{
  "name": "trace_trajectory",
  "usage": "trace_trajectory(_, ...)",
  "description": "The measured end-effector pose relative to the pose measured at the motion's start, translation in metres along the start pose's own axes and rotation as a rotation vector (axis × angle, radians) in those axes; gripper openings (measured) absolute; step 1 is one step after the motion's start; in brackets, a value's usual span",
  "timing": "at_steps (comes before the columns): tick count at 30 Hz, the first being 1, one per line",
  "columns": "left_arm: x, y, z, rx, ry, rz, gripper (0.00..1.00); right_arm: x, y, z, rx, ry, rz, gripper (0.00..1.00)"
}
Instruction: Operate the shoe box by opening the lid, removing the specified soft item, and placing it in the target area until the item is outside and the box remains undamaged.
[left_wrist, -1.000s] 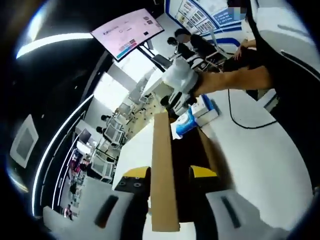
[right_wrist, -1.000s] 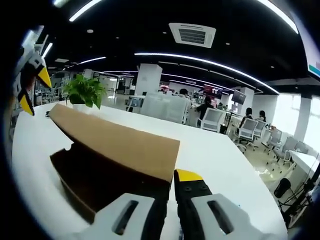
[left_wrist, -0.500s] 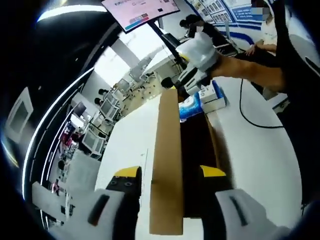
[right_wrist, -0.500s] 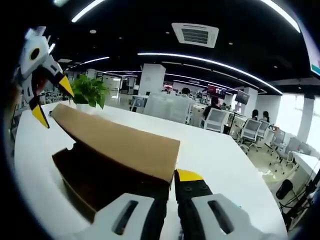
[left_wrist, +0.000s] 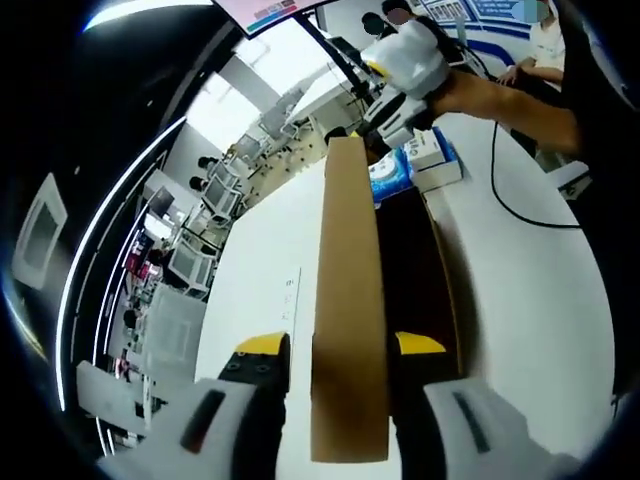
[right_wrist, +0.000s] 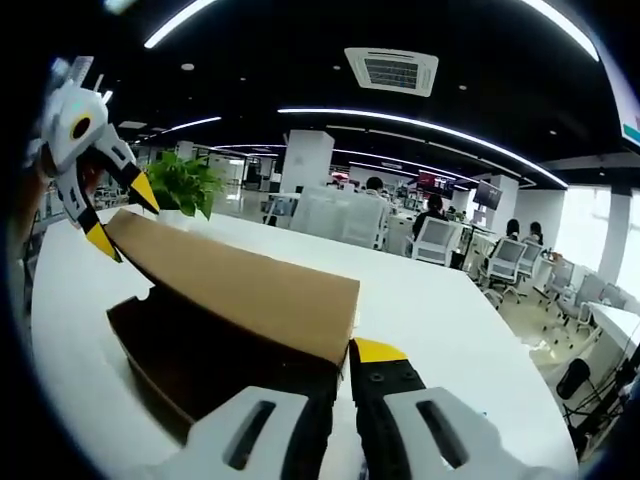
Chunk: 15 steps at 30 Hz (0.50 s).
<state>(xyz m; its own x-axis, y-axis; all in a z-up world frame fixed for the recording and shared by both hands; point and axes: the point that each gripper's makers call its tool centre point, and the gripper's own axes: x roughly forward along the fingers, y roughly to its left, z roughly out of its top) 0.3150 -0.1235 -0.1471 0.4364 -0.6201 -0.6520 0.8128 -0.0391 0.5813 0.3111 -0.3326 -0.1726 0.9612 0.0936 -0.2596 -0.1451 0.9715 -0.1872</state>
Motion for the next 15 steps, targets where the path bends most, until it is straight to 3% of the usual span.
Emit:
trace_trajectory(4, 0.0001, -0.0044, -0.0001, -0.006, 0.004, -0.019, 0.33, -0.0006, 0.0003, -0.0005, 0.002, -0.001, 0.003, 0.03)
trace_trajectory(8, -0.0011, -0.0057, 0.0013, 0.027, 0.014, -0.011, 0.31, -0.0015, -0.0001, -0.0012, 0.001, 0.000, 0.004, 0.03)
trace_trajectory(15, -0.0007, -0.0059, 0.0001, 0.017, 0.017, -0.004, 0.31, -0.0032, 0.0012, -0.0025, -0.017, -0.004, 0.018, 0.04)
